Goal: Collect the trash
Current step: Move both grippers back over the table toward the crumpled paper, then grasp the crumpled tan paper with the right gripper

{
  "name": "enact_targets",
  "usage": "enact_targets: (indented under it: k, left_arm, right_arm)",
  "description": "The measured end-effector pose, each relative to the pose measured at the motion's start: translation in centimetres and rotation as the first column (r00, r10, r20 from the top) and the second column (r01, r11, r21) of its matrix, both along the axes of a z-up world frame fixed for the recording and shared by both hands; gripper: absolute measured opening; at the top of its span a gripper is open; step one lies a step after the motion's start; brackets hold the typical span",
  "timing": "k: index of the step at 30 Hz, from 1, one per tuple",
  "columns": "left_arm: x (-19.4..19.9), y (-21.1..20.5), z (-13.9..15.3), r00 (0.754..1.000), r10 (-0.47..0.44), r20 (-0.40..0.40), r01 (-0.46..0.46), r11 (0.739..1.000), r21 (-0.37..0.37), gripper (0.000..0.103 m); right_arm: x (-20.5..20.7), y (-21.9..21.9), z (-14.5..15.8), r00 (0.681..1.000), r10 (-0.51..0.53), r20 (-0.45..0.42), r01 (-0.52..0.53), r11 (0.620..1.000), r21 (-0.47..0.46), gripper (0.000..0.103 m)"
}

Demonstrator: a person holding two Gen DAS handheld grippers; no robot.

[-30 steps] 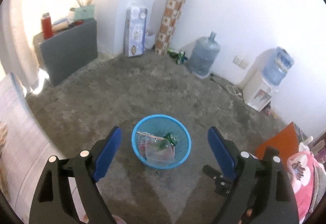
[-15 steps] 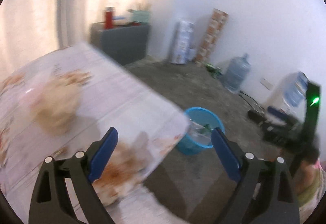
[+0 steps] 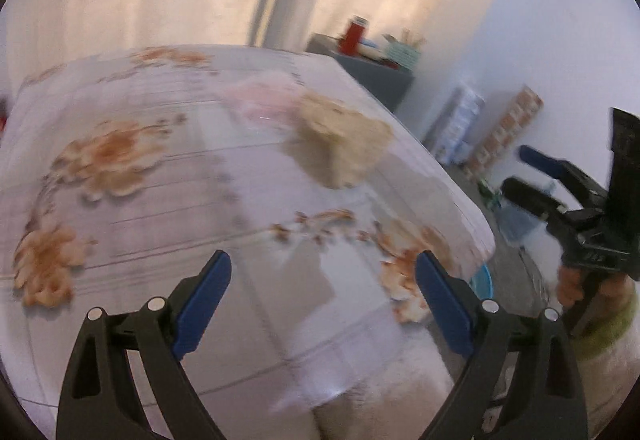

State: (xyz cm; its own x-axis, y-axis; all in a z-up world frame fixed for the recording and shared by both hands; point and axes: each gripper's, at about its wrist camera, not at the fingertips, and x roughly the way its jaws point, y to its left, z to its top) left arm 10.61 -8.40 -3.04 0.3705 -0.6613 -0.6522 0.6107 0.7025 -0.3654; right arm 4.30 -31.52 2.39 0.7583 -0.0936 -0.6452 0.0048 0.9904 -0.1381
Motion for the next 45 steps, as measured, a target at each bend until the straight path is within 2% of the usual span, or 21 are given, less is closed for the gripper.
enact_targets:
  k: [1,5,9,11,13,17,21,26,28,30,31,33,34,36,39,45]
  left_arm:
    - [0.3,0.6,0.0,1.0,0.013,-0.005,-0.013,1.0,-0.008,0.091]
    - [1.4,2.0,0.0,0.999,0.051,-0.008,-0.051,0.999,-0.017,0.091]
    - [2.0,3.0,-0.4,0.997,0.063,-0.033,-0.064,0.998,-0.029,0.091]
    - [2.6,3.0,-0.7,0.997,0.065,-0.045,-0.066,0.997,-0.026,0.091]
    - [3.2,2.7,-0.9,0.997,0.063,-0.05,-0.064,0.998,-0.022,0.091]
    - [3.4,2.9,-0.8,0.997,0.061,-0.052,-0.062,0.998,-0.024,0.091]
    - [3.6,3.2,-0.8,0.996,0.063,-0.056,-0.064,0.998,-0.024,0.091]
    - [3.7,3.3,-0.7,0.996,0.073,-0.056,-0.074,0.997,-0.021,0.091]
    - [3.8,3.3,-0.7,0.995,0.076,-0.061,-0.078,0.997,-0.023,0.091]
    - [3.7,3.2,-0.6,0.995,0.075,-0.064,-0.076,0.997,-0.028,0.091]
    - [3.7,3.2,-0.6,0.995,0.073,-0.064,-0.075,0.997,-0.029,0.091]
    - [3.7,3.2,-0.6,0.995,0.075,-0.064,-0.077,0.997,-0.027,0.091]
    - [3.7,3.2,-0.6,0.995,0.078,-0.065,-0.08,0.996,-0.025,0.091]
    - [3.6,3.3,-0.6,0.994,0.084,-0.067,-0.086,0.996,-0.025,0.091]
    - [3.5,3.4,-0.5,0.994,0.091,-0.063,-0.093,0.995,-0.029,0.091]
    - [4.3,2.4,0.5,0.997,0.073,-0.017,-0.073,0.997,-0.016,0.091]
  right_arm:
    - [1.9,0.0,-0.4,0.997,0.061,-0.041,-0.061,0.998,-0.013,0.095]
    - [7.8,-0.3,-1.9,0.976,0.155,-0.153,-0.173,0.978,-0.117,0.095]
    - [12.2,0.3,-3.1,0.948,0.209,-0.241,-0.245,0.961,-0.13,0.095]
    - [13.8,0.4,-3.7,0.933,0.23,-0.278,-0.271,0.955,-0.12,0.095]
    - [15.7,0.2,-4.7,0.912,0.259,-0.317,-0.295,0.953,-0.07,0.095]
    - [18.0,-0.2,-6.7,0.888,0.268,-0.374,-0.277,0.96,0.031,0.095]
    - [18.7,-0.7,-8.6,0.865,0.258,-0.429,-0.247,0.965,0.081,0.095]
    - [17.2,0.0,-8.8,0.883,0.246,-0.401,-0.223,0.969,0.104,0.093]
    - [16.5,0.3,-8.6,0.896,0.231,-0.38,-0.208,0.973,0.1,0.087]
    - [15.6,0.8,-8.2,0.913,0.205,-0.352,-0.18,0.978,0.102,0.07]
    - [15.2,0.9,-8.0,0.92,0.192,-0.34,-0.165,0.98,0.108,0.065]
    - [14.1,1.1,-7.6,0.93,0.171,-0.325,-0.138,0.983,0.122,0.042]
    - [13.5,1.3,-7.5,0.935,0.153,-0.319,-0.117,0.985,0.13,0.037]
    - [12.5,1.1,-7.0,0.941,0.124,-0.316,-0.08,0.986,0.149,0.017]
    - [10.8,0.9,-6.7,0.948,0.074,-0.311,-0.014,0.981,0.192,0.012]
    - [6.4,0.5,-5.9,0.962,-0.03,-0.272,0.107,0.956,0.274,0.009]
